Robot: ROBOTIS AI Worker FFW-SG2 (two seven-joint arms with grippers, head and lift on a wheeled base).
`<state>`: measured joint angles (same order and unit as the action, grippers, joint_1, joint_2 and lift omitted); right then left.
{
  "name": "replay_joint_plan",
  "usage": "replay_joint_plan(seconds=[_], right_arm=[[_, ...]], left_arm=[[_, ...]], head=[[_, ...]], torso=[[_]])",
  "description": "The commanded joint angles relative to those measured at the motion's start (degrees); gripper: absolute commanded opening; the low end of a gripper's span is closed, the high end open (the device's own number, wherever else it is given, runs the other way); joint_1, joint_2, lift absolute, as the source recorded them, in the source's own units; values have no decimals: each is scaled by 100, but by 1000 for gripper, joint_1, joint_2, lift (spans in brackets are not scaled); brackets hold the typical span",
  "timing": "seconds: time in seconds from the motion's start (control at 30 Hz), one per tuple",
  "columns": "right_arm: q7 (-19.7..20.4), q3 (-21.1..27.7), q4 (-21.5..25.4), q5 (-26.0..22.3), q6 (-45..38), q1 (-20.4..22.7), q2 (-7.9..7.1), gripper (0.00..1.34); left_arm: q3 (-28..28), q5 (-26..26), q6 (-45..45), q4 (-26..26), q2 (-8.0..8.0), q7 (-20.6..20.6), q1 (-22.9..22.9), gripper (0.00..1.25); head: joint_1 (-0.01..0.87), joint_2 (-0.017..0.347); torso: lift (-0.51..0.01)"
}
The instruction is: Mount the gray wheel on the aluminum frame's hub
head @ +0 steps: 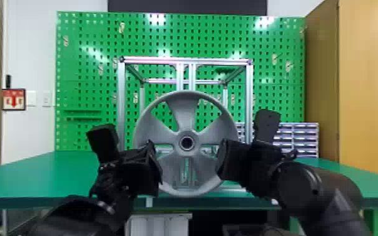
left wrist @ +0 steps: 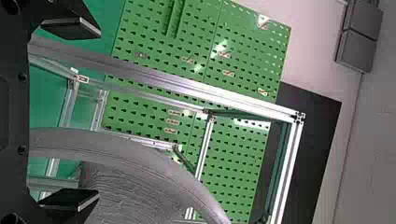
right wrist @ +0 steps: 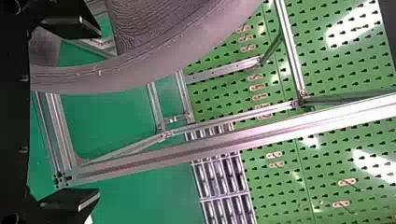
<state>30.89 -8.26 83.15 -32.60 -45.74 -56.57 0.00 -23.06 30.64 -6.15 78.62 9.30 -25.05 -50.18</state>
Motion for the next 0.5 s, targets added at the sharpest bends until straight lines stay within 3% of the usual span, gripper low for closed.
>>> replay_joint_plan(seconds=[0.0,0.47], right_arm=[[-22,0,-1,8,13,6,5,1325],[-92,17,96,8,39,67,5,1339]], left_arm=[[4,-14,0,4,2,0,8,1183],[4,-23,0,39,2,0,43,1189]], head=[[-5,6],[-5,6]], torso=[[-499],[-499]])
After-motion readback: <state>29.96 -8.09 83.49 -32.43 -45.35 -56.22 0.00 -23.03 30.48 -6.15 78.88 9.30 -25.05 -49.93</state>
